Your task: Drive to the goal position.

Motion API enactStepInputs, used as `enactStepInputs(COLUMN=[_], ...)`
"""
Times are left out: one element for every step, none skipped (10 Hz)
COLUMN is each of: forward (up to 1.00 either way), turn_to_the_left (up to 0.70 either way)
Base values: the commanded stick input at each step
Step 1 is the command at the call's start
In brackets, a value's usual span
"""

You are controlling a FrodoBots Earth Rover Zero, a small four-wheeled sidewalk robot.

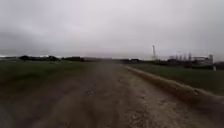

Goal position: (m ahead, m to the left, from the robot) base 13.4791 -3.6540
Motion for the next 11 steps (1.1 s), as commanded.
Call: enactStepInputs(forward=[0.85, 0.85, 0.85, 0.85, 0.85, 0.85, 0.85, 0.85, 0.85, 0.85, 0.85], turn_to_the_left=[0.0, 0.0, 0.0, 0.0, 0.0, 0.0, 0.0, 0.0, -0.02, -0.07, -0.12])
